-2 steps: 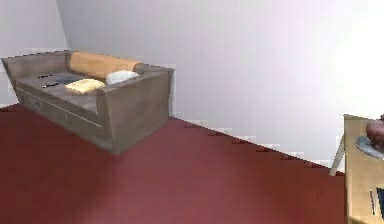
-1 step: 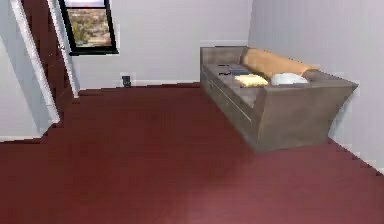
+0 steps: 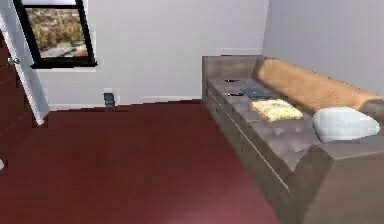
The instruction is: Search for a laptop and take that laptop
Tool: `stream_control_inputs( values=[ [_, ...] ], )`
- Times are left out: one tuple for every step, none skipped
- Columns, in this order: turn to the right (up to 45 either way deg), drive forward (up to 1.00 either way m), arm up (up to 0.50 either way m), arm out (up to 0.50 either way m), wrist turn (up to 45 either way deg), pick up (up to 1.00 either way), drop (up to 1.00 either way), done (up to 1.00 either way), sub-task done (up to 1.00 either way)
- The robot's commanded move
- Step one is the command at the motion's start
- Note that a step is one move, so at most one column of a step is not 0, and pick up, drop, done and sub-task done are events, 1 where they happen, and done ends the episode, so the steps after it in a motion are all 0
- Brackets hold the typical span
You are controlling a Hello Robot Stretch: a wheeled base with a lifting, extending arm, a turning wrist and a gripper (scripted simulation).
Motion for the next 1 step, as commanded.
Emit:
stream_control_inputs(
  values=[
    [0.0, 1.0, 0.0, 0.0, 0.0, 0.0, 0.0, 0.0, 0.0]
  ],
)
